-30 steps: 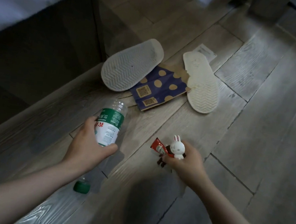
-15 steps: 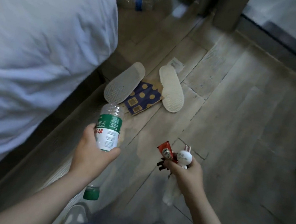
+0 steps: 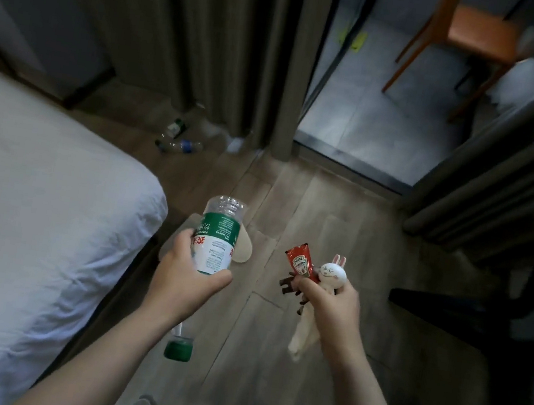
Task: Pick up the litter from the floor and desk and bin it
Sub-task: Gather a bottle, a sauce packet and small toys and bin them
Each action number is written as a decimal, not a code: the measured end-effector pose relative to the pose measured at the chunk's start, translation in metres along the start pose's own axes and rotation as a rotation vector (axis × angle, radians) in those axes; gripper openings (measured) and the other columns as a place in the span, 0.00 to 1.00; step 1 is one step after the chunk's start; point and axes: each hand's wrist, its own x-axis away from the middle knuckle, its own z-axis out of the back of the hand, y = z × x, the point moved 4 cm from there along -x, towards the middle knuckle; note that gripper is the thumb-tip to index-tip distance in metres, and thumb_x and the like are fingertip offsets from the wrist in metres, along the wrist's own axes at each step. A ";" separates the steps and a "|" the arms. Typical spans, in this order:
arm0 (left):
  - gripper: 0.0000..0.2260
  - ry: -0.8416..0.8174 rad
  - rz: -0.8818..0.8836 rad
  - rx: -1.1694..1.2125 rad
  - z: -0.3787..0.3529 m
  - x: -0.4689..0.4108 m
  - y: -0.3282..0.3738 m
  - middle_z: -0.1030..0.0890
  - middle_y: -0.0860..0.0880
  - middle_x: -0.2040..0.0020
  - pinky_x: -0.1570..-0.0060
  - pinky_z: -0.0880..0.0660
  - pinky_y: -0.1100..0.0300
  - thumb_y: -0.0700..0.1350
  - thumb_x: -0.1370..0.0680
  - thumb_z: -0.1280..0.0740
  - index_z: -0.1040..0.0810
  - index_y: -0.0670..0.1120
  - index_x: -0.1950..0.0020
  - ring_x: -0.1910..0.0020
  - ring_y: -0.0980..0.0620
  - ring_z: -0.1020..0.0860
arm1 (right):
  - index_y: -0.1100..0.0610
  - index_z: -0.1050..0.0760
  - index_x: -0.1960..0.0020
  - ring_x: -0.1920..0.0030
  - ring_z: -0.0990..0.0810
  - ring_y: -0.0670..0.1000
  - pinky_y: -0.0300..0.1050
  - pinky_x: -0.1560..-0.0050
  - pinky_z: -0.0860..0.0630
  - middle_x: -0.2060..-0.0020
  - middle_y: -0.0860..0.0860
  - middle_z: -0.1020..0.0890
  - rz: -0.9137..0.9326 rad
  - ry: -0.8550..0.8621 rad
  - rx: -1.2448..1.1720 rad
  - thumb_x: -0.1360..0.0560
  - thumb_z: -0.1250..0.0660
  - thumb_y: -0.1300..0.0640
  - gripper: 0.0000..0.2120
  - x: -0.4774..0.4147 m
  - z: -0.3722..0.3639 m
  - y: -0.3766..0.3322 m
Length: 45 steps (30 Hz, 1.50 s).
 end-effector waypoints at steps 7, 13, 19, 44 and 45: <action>0.31 -0.018 -0.186 0.167 0.001 0.066 0.174 0.25 0.59 0.56 0.67 0.34 0.70 0.48 0.35 0.24 0.32 0.51 0.35 0.60 0.65 0.26 | 0.53 0.20 0.56 0.63 0.18 0.47 0.47 0.59 0.21 0.64 0.50 0.16 0.211 0.131 -0.068 0.35 0.25 0.64 0.10 0.056 0.111 -0.135; 0.30 -0.127 -0.420 0.280 -0.021 0.104 0.296 0.21 0.60 0.56 0.71 0.32 0.76 0.54 0.42 0.30 0.30 0.57 0.41 0.62 0.70 0.23 | 0.54 0.18 0.57 0.64 0.18 0.48 0.40 0.67 0.24 0.65 0.52 0.15 0.363 0.289 -0.188 0.34 0.25 0.64 0.09 0.081 0.203 -0.206; 0.29 -0.308 -0.613 0.336 -0.052 0.104 0.389 0.19 0.55 0.56 0.72 0.29 0.74 0.51 0.38 0.27 0.32 0.58 0.39 0.62 0.66 0.21 | 0.56 0.19 0.59 0.63 0.18 0.49 0.45 0.61 0.23 0.68 0.49 0.17 0.412 0.524 -0.194 0.34 0.25 0.62 0.06 0.095 0.272 -0.240; 0.28 -1.850 -1.138 0.137 -0.135 0.455 0.360 0.19 0.61 0.57 0.71 0.28 0.75 0.45 0.35 0.25 0.34 0.66 0.43 0.61 0.70 0.22 | 0.53 0.20 0.60 0.69 0.22 0.46 0.40 0.66 0.28 0.68 0.55 0.18 0.103 2.124 -0.367 0.34 0.24 0.59 0.06 0.519 0.217 -0.090; 0.29 -1.912 -1.148 0.124 -0.123 0.477 0.345 0.20 0.60 0.56 0.71 0.29 0.77 0.45 0.35 0.26 0.35 0.66 0.42 0.60 0.71 0.22 | 0.56 0.20 0.59 0.68 0.22 0.47 0.42 0.65 0.27 0.66 0.56 0.17 0.093 2.179 -0.383 0.34 0.24 0.59 0.06 0.543 0.202 -0.082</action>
